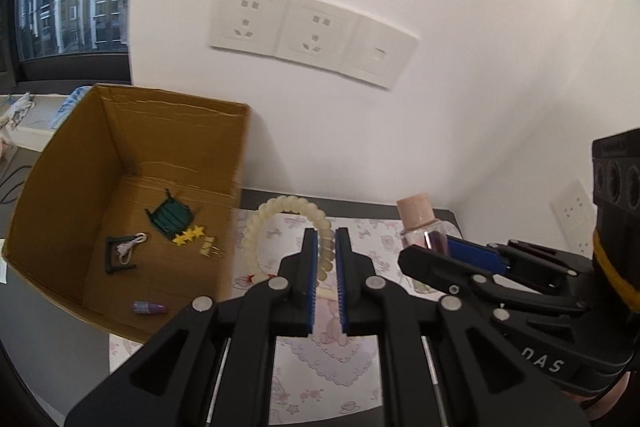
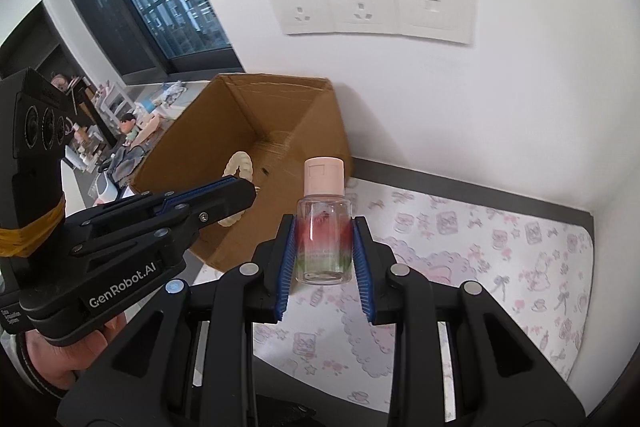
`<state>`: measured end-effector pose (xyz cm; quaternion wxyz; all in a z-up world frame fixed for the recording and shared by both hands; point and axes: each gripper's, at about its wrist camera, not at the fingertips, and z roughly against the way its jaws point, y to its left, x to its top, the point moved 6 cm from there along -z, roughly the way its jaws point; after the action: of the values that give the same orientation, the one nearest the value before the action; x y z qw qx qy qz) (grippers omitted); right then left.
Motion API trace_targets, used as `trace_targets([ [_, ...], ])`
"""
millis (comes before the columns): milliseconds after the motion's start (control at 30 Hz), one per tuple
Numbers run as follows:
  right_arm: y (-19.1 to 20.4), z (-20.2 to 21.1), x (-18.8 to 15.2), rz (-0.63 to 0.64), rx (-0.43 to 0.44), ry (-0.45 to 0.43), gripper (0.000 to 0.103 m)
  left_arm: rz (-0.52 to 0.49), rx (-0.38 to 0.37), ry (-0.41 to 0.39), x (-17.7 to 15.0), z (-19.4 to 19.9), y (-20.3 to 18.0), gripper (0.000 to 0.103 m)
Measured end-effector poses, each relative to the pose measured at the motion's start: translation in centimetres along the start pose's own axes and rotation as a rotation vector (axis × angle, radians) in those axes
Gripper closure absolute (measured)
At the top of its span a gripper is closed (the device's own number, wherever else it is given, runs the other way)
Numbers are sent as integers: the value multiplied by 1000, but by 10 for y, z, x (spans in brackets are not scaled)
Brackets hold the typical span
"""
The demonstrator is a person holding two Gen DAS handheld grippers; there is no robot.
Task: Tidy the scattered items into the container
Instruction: 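Carry the bottle and ring into the box and open both grippers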
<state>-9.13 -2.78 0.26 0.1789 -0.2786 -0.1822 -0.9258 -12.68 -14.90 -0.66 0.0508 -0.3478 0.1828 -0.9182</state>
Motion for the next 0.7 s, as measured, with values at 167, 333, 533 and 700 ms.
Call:
trace_targets([
  [167, 27, -16, 15, 40, 24, 5, 75, 26, 23, -19, 6, 8, 28, 94],
  [333, 53, -35, 26, 70, 42, 23, 75, 72, 37, -30, 10, 14, 57, 94],
  [533, 74, -60, 36, 95, 54, 54, 75, 123, 62, -28, 15, 13, 94, 94],
  [700, 90, -86, 44, 116, 58, 96, 75, 168, 64, -23, 18, 7, 124, 94],
])
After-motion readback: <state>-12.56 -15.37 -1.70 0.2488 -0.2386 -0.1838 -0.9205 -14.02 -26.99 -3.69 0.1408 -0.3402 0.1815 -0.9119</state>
